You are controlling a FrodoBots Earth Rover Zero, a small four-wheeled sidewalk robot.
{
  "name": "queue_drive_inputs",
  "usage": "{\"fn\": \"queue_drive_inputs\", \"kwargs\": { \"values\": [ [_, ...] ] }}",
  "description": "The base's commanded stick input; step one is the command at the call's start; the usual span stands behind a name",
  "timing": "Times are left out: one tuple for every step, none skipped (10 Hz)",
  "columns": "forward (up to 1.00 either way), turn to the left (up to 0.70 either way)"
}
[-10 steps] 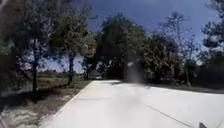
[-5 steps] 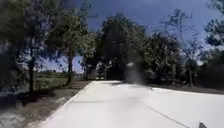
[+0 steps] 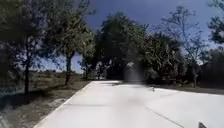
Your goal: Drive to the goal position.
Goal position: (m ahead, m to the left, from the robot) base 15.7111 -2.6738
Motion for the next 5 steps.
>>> {"fn": "queue_drive_inputs", "kwargs": {
  "values": [
    [0.45, 0.00],
    [0.45, 0.00],
    [0.45, 0.00],
    [0.45, 0.00],
    [0.45, 0.00]
  ]
}}
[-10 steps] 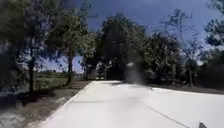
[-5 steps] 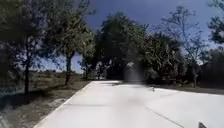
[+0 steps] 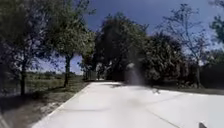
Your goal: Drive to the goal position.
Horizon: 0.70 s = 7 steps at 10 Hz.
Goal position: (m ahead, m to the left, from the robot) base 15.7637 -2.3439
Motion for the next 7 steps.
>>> {"fn": "queue_drive_inputs", "kwargs": {
  "values": [
    [0.45, 0.00],
    [0.45, 0.00],
    [0.45, 0.00],
    [0.45, 0.00],
    [0.45, 0.00],
    [0.45, 0.00],
    [0.45, 0.00]
  ]
}}
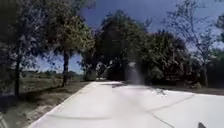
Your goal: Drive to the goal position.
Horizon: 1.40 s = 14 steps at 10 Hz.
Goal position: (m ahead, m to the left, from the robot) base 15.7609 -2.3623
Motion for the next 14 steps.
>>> {"fn": "queue_drive_inputs", "kwargs": {
  "values": [
    [0.45, 0.00],
    [0.45, 0.00],
    [0.45, 0.00],
    [0.45, 0.00],
    [0.45, 0.00],
    [0.45, 0.00],
    [0.45, 0.00],
    [0.45, 0.00],
    [0.45, 0.00],
    [0.45, 0.00],
    [0.45, 0.00],
    [0.45, 0.00],
    [0.45, 0.03],
    [0.45, 0.20]
  ]
}}
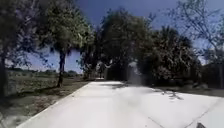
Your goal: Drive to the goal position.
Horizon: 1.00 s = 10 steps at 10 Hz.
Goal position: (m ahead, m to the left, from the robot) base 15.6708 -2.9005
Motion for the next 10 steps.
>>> {"fn": "queue_drive_inputs", "kwargs": {
  "values": [
    [0.45, 0.27],
    [0.45, 0.27],
    [0.45, 0.27],
    [0.45, 0.27],
    [0.45, 0.27],
    [0.45, 0.27],
    [0.45, 0.27],
    [0.45, 0.27],
    [0.45, 0.25],
    [0.45, 0.00]
  ]
}}
